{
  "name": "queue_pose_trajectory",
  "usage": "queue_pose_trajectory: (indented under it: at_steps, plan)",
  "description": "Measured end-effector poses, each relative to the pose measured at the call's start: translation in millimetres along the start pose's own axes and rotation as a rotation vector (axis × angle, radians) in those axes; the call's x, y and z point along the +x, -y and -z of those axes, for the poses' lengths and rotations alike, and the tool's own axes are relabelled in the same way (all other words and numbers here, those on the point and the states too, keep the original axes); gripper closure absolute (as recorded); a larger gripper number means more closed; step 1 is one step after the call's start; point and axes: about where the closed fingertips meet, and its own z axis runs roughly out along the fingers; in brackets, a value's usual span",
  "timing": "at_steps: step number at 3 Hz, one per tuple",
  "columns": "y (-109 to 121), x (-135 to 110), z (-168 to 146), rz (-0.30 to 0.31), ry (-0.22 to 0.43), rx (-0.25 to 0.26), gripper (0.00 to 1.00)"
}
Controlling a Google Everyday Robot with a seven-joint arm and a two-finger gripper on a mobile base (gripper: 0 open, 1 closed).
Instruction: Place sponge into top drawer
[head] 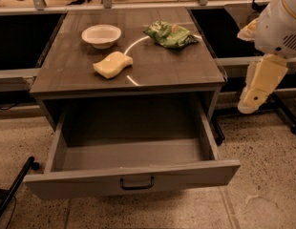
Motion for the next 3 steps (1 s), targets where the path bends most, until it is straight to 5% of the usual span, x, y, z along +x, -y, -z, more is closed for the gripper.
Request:
queue_pose_trajectory:
  at_steps: [1,3]
  plan:
    - [4,-8,-6,0.010,0.036,0.000,0.00]
    - [48,-73,-60,0.067,0.120,-0.054,0.00]
